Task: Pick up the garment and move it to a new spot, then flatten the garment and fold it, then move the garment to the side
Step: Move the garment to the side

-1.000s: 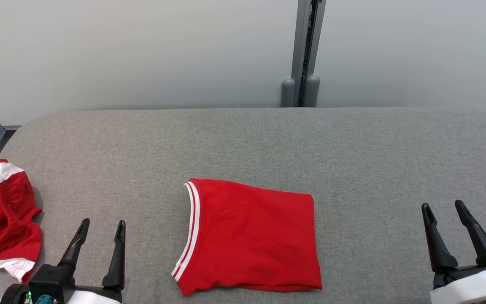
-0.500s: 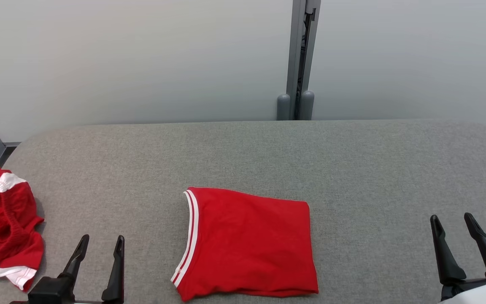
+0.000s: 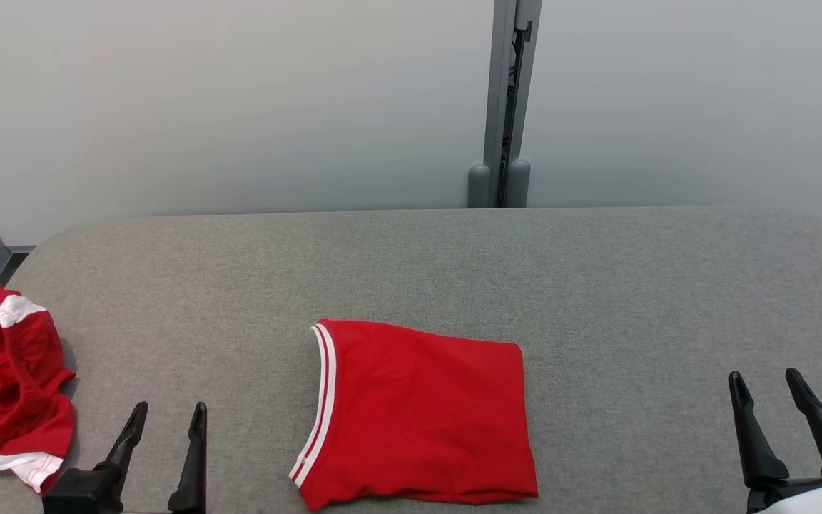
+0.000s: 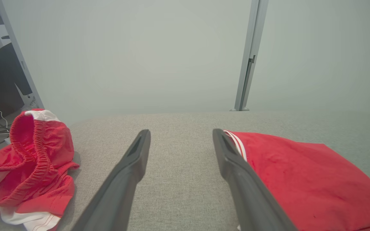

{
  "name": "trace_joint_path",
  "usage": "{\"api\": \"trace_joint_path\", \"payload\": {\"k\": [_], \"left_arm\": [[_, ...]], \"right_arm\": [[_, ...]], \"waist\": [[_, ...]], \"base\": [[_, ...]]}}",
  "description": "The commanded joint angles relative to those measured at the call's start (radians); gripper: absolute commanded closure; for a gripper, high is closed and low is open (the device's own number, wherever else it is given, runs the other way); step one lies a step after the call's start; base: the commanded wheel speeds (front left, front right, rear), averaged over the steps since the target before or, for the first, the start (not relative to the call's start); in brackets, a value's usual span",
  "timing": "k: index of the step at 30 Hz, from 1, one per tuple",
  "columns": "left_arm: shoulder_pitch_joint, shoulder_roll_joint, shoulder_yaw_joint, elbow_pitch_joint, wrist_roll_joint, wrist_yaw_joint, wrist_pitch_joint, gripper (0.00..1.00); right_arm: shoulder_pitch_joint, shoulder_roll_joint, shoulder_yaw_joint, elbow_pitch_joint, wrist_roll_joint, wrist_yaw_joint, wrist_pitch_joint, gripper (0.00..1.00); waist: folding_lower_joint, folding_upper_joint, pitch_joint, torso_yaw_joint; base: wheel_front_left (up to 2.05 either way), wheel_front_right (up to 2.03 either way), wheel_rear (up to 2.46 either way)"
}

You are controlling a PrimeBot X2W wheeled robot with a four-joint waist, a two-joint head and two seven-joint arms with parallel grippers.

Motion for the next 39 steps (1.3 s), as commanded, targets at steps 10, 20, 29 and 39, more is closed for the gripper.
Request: {"api": "trace_joint_path", "payload": {"k": [10,20,29,39], "left_arm": [[0.008,0.010,0.002,0.002,-0.015,0.002,0.003,0.00],[-0.010,0.015,-0.002,0.011,-0.022,0.006,0.001,0.00],[-0.039,0.015,-0.007,0.021,-0.032,-0.003,-0.006,0.00],[-0.095,0.012,-0.024,0.044,-0.029,-0.018,-0.021,0.00]], "right_arm": [[-0.003,0.002,-0.008,0.007,-0.001,0.000,0.004,0.00],[-0.004,0.006,-0.011,0.015,0.004,0.000,0.004,0.00],[-0.012,-0.005,0.000,0.027,0.009,0.000,0.016,0.00],[-0.058,-0.019,0.103,0.126,0.048,0.000,0.021,0.00]], "waist": [[0.0000,0.0000,-0.007,-0.005],[0.0000,0.0000,-0.009,-0.006],[0.0000,0.0000,0.002,0.024],[0.0000,0.0000,0.034,0.149]], "base": [[0.00,0.00,0.00],[0.00,0.00,0.00],[0.00,0.00,0.00],[0.00,0.00,0.00]]}}
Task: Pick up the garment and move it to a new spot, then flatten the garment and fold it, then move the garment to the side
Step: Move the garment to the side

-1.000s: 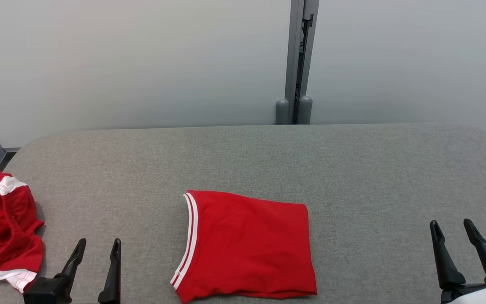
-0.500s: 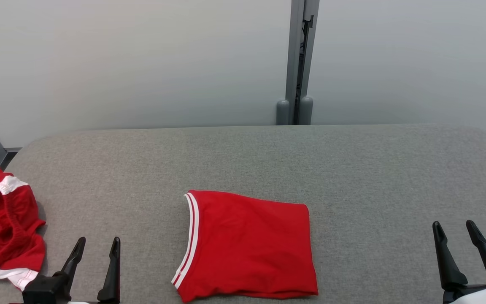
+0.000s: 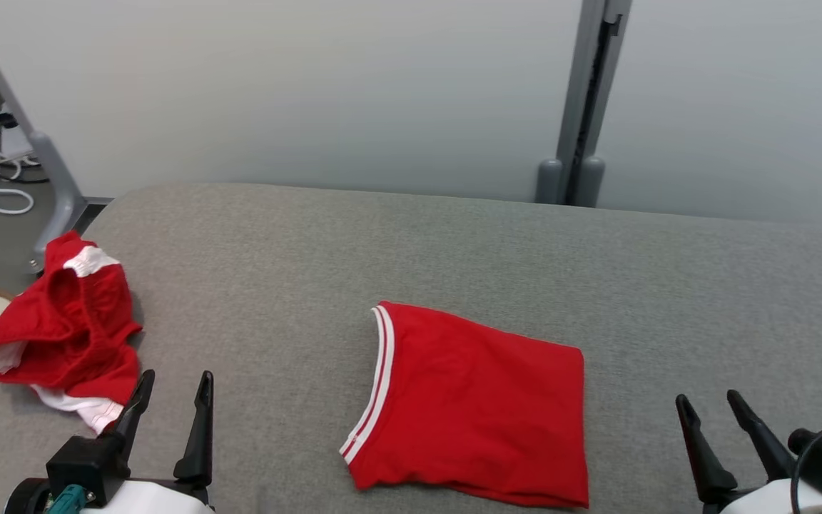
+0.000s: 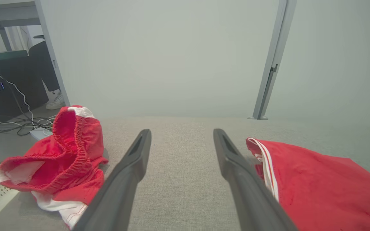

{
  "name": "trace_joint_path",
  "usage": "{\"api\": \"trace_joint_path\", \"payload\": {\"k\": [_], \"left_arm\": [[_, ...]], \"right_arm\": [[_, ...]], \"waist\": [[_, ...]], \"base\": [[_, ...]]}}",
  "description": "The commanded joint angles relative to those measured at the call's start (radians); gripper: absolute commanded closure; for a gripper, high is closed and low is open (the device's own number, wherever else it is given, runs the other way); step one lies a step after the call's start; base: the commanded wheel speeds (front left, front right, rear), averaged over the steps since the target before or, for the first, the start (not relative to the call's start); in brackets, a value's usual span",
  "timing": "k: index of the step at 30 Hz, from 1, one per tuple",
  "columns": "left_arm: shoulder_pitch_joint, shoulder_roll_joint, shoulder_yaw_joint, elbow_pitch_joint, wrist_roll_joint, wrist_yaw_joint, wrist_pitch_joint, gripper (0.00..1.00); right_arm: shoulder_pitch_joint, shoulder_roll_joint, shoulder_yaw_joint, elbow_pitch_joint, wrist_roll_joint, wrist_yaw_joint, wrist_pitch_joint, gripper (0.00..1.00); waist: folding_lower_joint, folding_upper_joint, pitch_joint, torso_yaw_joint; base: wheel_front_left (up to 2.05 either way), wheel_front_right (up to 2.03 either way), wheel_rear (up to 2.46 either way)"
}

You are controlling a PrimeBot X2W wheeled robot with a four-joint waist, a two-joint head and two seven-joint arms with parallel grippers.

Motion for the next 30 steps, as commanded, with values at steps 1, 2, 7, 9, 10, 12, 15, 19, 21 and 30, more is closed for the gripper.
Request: {"api": "trace_joint_path", "payload": {"k": [1,2,7,9,10,12,15,19,21,30], "left_arm": [[-0.019,0.003,-0.002,0.007,0.005,-0.003,-0.007,0.00],[-0.024,0.001,-0.004,0.010,0.006,-0.004,-0.009,0.00],[-0.050,-0.004,-0.018,0.020,0.008,-0.010,-0.021,0.00],[-0.065,-0.009,-0.022,0.026,0.009,-0.014,-0.028,0.00],[-0.070,-0.011,-0.024,0.028,0.008,-0.016,-0.033,0.00],[-0.084,-0.014,-0.029,0.035,0.008,-0.016,-0.040,0.00],[-0.101,-0.017,-0.031,0.045,0.009,-0.018,-0.052,0.00],[-0.115,-0.021,-0.032,0.055,0.008,-0.018,-0.063,0.00],[-0.124,-0.023,-0.031,0.059,0.007,-0.017,-0.069,0.00],[-0.164,-0.033,-0.046,0.081,0.021,-0.026,-0.090,0.00]], "right_arm": [[-0.016,-0.002,0.020,0.024,0.012,0.000,-0.003,0.00],[-0.023,-0.001,0.031,0.043,0.020,0.000,0.000,0.00],[-0.084,0.003,0.101,0.153,0.064,0.001,-0.003,0.00],[-0.115,-0.002,0.135,0.200,0.080,0.000,-0.009,0.00],[-0.133,-0.004,0.151,0.224,0.088,0.000,-0.012,0.00],[-0.160,-0.005,0.175,0.272,0.107,0.000,-0.022,0.00],[-0.199,-0.006,0.204,0.350,0.128,0.000,-0.034,0.00],[-0.231,0.000,0.241,0.440,0.161,0.000,-0.036,0.00],[-0.242,0.001,0.258,0.482,0.177,0.000,-0.020,0.00],[-0.312,-0.026,0.344,0.550,0.227,0.000,-0.022,1.00]], "waist": [[0.0000,-0.0001,0.015,0.050],[0.0000,-0.0001,0.020,0.066],[0.0000,-0.0001,0.052,0.131],[0.0000,-0.0001,0.070,0.150],[0.0000,-0.0001,0.079,0.159],[0.0000,-0.0001,0.093,0.173],[0.0000,-0.0001,0.108,0.187],[0.0000,-0.0001,0.123,0.193],[0.0000,-0.0001,0.131,0.191],[0.0000,-0.0001,0.174,0.166]], "base": [[0.00,0.00,0.00],[0.00,0.00,0.00],[0.00,0.00,0.00],[0.00,0.00,0.00],[0.00,0.00,0.00],[0.00,0.00,0.00],[0.00,0.00,0.00],[0.00,0.00,0.00],[0.00,0.00,0.00],[0.00,0.00,0.00]]}}
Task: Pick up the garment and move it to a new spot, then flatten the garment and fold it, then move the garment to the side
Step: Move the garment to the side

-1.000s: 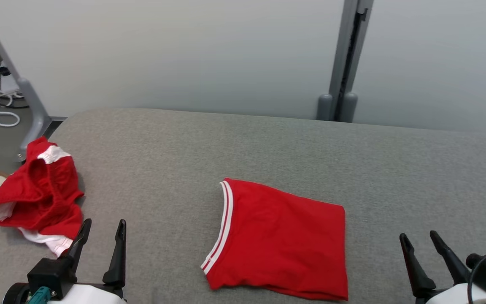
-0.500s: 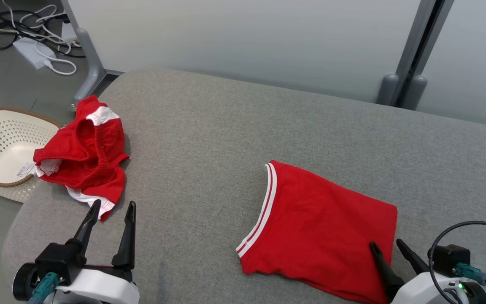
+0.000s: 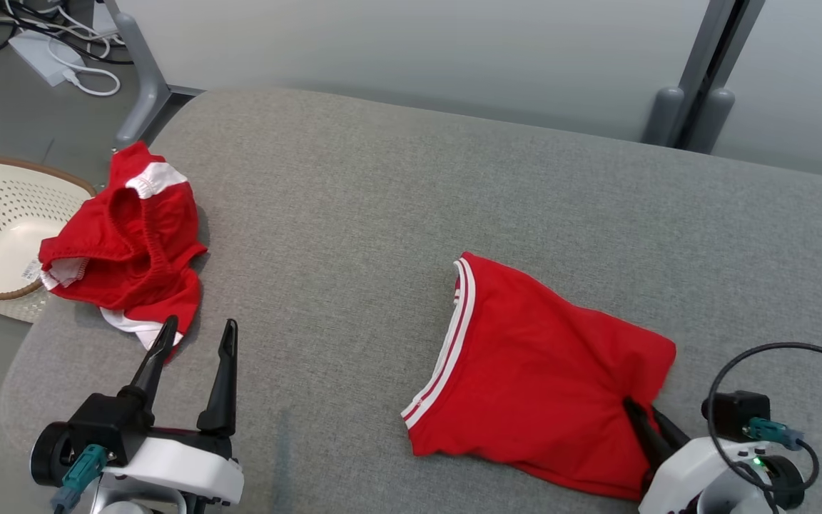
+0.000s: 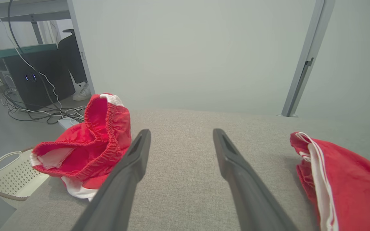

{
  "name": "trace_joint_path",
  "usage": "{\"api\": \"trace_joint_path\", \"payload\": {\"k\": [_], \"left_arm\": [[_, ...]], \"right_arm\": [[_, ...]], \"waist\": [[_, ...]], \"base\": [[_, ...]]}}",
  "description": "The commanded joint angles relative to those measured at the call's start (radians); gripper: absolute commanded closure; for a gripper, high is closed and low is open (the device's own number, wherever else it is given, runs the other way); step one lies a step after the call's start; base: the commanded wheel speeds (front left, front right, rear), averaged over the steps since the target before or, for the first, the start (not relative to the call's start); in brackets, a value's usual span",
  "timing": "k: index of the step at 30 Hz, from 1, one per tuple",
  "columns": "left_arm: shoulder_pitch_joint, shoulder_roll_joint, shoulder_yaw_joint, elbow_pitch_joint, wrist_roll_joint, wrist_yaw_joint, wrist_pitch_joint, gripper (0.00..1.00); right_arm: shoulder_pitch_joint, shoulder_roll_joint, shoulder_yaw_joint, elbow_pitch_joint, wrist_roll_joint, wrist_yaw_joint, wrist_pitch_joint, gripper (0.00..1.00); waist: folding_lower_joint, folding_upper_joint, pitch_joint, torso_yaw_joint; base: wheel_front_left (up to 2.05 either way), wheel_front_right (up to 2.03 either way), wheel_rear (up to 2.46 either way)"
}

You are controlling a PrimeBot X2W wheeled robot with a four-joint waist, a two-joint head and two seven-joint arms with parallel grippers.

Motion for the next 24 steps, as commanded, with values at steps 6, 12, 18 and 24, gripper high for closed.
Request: {"api": "trace_joint_path", "payload": {"k": [6,12,18,24], "left_arm": [[-0.032,0.006,-0.006,0.011,0.018,-0.005,-0.011,0.00],[-0.031,0.011,-0.005,-0.002,0.021,-0.002,-0.016,0.00],[-0.016,0.010,0.011,-0.025,0.016,0.008,-0.024,0.00],[-0.051,0.032,0.017,-0.057,0.032,0.005,-0.024,0.00]], "right_arm": [[-0.021,-0.045,0.055,-0.011,0.005,-0.002,-0.033,1.00],[-0.038,-0.081,0.109,-0.048,0.000,-0.001,-0.046,1.00],[-0.058,-0.132,0.158,-0.098,-0.014,-0.001,-0.041,1.00],[-0.105,-0.176,0.183,-0.141,-0.030,-0.001,-0.035,1.00]], "waist": [[0.0000,0.0000,0.012,-0.044],[0.0000,0.0000,0.012,-0.128],[0.0000,0.0000,0.027,-0.259],[0.0000,0.0000,0.082,-0.376]], "base": [[0.00,0.00,0.00],[0.00,0.00,0.00],[0.00,0.00,0.00],[0.00,0.00,0.00]]}}
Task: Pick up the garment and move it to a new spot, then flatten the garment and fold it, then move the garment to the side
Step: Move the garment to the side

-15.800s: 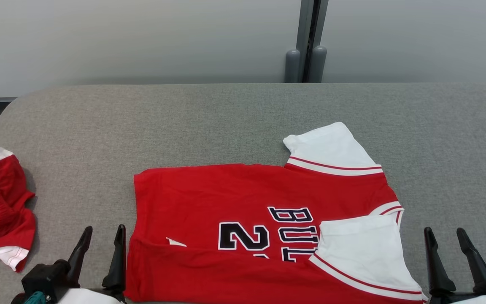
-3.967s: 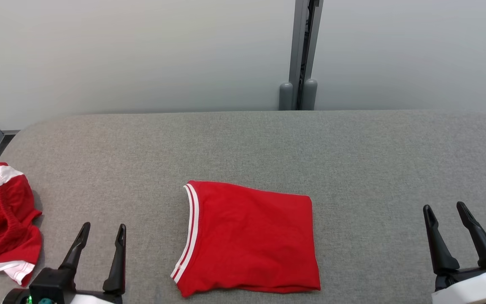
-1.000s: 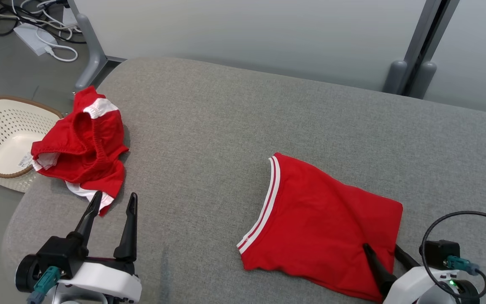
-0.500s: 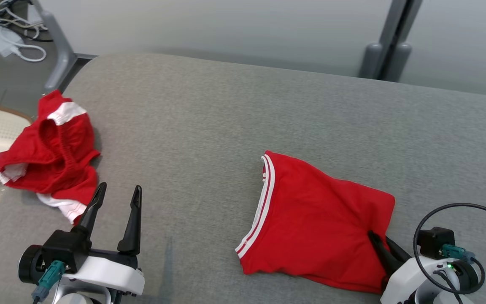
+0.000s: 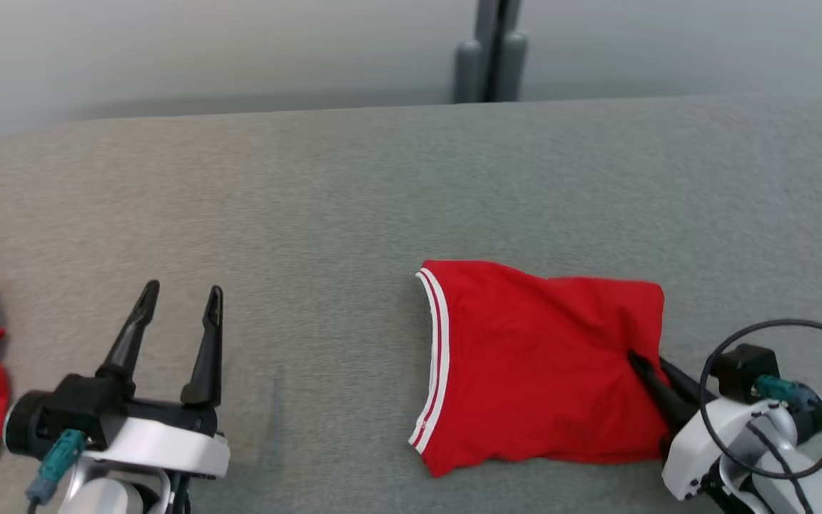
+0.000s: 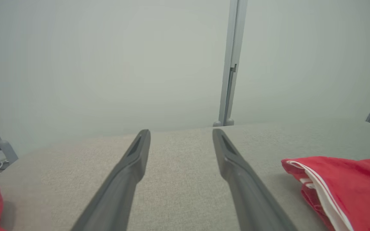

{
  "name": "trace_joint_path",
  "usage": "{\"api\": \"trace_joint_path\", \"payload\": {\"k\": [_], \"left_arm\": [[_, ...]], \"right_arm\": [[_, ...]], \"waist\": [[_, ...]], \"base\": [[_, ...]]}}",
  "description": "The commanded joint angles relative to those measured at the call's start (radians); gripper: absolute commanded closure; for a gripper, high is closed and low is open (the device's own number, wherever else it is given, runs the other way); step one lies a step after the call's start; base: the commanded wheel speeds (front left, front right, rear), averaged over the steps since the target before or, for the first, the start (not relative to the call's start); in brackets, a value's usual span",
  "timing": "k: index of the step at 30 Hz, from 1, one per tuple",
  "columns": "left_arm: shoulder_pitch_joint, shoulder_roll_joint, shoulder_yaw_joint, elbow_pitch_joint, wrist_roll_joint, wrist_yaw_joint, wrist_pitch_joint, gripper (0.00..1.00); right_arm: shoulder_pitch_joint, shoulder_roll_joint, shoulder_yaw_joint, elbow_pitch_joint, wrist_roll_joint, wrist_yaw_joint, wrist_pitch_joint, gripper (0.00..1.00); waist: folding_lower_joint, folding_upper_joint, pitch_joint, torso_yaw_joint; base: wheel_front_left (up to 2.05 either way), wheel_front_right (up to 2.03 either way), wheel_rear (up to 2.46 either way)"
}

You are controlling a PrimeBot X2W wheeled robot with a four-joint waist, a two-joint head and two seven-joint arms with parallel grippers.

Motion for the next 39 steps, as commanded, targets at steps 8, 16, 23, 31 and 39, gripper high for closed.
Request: {"api": "trace_joint_path", "payload": {"k": [8,16,23,31,39], "left_arm": [[-0.080,0.045,0.013,-0.056,0.003,-0.020,0.020,0.00],[-0.144,0.088,0.004,-0.117,0.027,-0.031,0.057,0.00],[-0.191,0.116,0.001,-0.146,0.034,-0.043,0.096,0.00],[-0.238,0.145,-0.011,-0.173,0.050,-0.055,0.120,0.00],[-0.254,0.151,-0.018,-0.167,0.046,-0.054,0.115,0.00]], "right_arm": [[-0.141,-0.041,0.057,-0.021,-0.041,0.000,-0.020,1.00],[-0.300,-0.151,0.076,0.024,-0.081,0.000,-0.046,1.00],[-0.394,-0.255,0.037,0.075,-0.113,0.000,-0.036,1.00],[-0.478,-0.386,-0.028,0.136,-0.190,0.000,-0.034,1.00],[-0.513,-0.374,-0.150,0.213,-0.268,0.000,-0.042,0.86]], "waist": [[0.0000,-0.0001,0.149,-0.169],[0.0000,-0.0001,0.275,-0.245],[0.0000,-0.0001,0.352,-0.277],[0.0000,-0.0001,0.411,-0.276],[0.0000,-0.0001,0.425,-0.249]], "base": [[0.00,0.00,0.00],[0.00,0.00,0.00],[0.00,0.00,0.00],[0.00,0.00,0.00],[0.00,0.00,0.00]]}}
